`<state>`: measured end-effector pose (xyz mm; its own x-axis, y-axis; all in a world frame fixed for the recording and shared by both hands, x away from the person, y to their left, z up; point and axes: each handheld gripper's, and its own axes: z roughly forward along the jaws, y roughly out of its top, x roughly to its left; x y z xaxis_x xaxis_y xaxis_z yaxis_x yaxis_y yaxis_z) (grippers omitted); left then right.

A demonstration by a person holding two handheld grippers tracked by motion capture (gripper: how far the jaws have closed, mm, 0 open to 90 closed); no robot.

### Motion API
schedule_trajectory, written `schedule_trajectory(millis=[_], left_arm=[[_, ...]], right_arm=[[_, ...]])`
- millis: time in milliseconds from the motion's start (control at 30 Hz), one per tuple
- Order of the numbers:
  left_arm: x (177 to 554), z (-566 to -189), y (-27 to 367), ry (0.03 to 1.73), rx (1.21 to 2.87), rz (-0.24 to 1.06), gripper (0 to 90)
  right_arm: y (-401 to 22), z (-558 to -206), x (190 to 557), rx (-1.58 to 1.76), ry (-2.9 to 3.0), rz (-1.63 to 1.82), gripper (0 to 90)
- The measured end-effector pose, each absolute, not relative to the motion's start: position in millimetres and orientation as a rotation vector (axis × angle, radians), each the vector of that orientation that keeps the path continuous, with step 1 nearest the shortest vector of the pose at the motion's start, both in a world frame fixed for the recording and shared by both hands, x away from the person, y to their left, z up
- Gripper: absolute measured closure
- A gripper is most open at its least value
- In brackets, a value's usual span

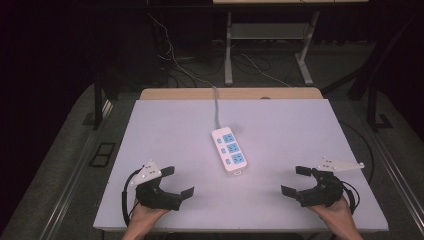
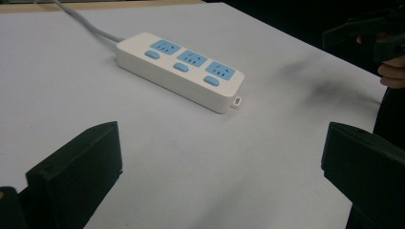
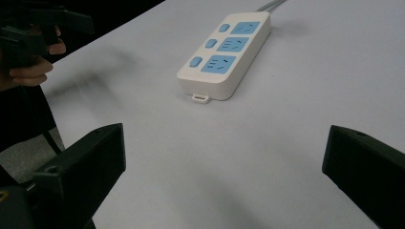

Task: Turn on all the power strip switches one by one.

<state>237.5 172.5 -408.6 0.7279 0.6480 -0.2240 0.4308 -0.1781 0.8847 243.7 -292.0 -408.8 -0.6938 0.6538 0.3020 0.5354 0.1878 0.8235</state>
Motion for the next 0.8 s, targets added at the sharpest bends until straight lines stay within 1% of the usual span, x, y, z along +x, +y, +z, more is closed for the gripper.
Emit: schedule_trajectory(millis=[567, 800], left_arm=[[238.7, -406.3, 172.1, 0.840, 1.822, 0.241, 0.0], [241.6, -405.5, 171.6, 0.844, 1.855, 0.232, 0.0]], right_arm=[[-294.1, -410.5, 244.8, 1.179, 2.345, 1.532, 0.7], [-294.6, -411.0, 244.5, 1.181, 2.347, 1.528, 0.7]])
